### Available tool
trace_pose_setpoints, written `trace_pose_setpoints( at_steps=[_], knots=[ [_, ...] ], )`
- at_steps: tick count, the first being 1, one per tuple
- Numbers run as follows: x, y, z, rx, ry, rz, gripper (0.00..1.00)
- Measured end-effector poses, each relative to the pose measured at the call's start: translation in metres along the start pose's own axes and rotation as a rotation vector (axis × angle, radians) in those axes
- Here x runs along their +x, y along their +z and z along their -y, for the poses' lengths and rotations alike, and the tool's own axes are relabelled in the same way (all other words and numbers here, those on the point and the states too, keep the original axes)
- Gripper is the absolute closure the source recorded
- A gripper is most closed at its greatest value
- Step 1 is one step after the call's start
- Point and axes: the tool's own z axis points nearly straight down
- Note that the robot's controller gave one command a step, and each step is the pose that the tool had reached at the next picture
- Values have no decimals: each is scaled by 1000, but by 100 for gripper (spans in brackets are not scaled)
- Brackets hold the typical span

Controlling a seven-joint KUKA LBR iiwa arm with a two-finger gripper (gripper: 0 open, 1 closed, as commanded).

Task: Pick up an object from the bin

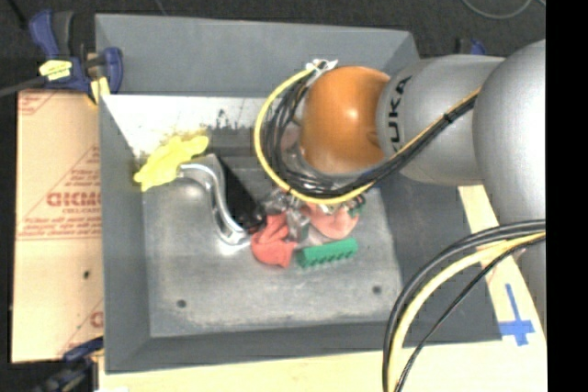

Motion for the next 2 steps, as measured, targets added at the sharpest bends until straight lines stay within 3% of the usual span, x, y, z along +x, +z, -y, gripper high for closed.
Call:
trace_pose_setpoints(
  at_steps=[1,2],
  knots=[
    [0,0,0,0,1,0,100],
    [-11,-138,2,3,-19,6,100]
  ],
)
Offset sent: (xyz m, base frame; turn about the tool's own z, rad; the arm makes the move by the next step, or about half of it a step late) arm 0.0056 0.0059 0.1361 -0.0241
